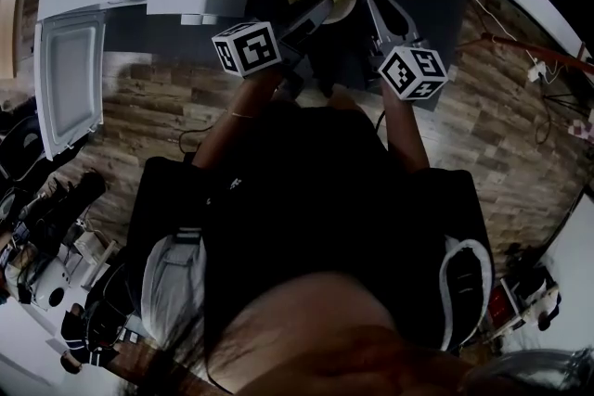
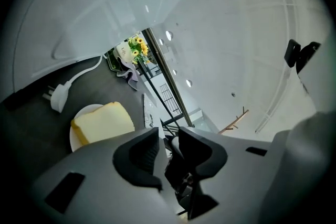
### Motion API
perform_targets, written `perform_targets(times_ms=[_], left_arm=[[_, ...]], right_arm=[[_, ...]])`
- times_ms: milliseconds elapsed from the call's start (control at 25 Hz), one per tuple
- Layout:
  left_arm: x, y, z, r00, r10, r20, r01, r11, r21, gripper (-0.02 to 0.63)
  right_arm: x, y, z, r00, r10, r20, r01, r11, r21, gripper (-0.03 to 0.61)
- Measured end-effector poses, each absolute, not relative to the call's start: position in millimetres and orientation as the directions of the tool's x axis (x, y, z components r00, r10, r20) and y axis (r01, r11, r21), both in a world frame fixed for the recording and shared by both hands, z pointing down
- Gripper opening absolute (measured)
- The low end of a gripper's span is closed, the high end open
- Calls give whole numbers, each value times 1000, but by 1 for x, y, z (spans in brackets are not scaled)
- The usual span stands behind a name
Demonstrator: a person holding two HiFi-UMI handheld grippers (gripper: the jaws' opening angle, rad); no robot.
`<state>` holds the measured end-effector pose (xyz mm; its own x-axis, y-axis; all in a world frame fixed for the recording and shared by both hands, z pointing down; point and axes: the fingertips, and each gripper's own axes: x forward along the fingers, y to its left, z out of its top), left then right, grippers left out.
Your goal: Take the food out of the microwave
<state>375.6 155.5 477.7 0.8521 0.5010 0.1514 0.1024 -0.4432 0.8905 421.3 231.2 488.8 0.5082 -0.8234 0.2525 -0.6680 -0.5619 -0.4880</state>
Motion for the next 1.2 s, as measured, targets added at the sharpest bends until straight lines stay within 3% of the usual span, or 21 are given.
perform_targets(times_ms=[280, 440, 840, 1200], left_arm=[[391, 165, 449, 830, 553, 67, 301, -546, 782, 25], [396, 176, 435, 797, 601, 59, 393, -590, 706, 14], [406, 184, 404, 795, 601, 85, 498, -725, 476, 8], [406, 181, 385, 817, 563, 125, 513, -809, 288, 8]], right_arm=[[429, 239, 468, 559, -809, 181, -654, -564, -504, 51], [429, 243, 456, 566, -811, 150, -659, -554, -508, 2], [434, 246, 421, 591, -802, 87, -683, -554, -476, 2], [425, 244, 411, 583, -809, 75, -700, -547, -460, 1]])
